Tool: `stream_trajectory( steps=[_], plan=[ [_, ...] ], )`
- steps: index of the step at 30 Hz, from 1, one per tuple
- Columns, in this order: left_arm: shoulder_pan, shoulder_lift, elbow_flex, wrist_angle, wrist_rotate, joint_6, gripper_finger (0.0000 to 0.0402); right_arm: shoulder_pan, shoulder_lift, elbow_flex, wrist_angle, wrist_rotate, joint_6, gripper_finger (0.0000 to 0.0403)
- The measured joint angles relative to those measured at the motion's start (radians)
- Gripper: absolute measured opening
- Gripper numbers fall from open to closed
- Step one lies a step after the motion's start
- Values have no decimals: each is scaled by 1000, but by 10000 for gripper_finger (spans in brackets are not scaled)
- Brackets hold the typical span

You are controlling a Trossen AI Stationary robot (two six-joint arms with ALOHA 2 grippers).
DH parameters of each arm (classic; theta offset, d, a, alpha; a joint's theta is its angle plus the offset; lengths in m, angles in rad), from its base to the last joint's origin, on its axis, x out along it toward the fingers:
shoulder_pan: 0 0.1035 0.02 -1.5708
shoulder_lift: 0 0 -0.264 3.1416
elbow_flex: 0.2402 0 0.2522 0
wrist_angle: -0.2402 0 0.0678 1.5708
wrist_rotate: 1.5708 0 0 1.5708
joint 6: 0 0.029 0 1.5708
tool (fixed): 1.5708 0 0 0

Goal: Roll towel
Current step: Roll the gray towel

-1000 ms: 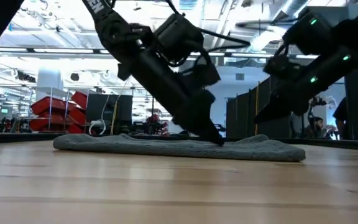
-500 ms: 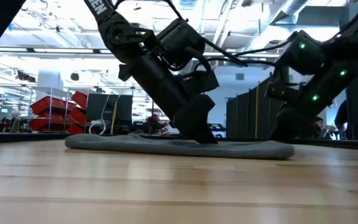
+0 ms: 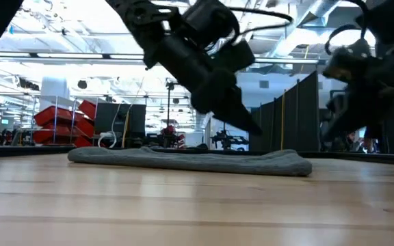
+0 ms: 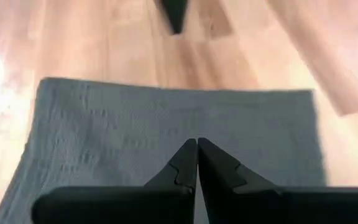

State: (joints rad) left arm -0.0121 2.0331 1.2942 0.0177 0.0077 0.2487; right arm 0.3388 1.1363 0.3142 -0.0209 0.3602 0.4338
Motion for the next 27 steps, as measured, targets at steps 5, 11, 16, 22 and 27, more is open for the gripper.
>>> stream_trajectory(
  steps=[5, 11, 16, 22, 27],
  plan=[
    [47, 26, 51, -70, 38, 48, 0, 60, 145, -1, 104, 50, 93, 2],
    [62, 103, 59, -113, 81, 46, 0, 14, 322, 11, 227, 59, 101, 40],
    [62, 124, 62, -96, 81, 35, 0, -27, 385, 67, 221, 55, 46, 92],
    [62, 125, 61, -97, 79, 17, 0, -48, 294, 113, 143, 51, -79, 144],
    [62, 128, 59, -73, 77, 7, 0, -101, 208, 124, 137, 57, -149, 166]
  ],
)
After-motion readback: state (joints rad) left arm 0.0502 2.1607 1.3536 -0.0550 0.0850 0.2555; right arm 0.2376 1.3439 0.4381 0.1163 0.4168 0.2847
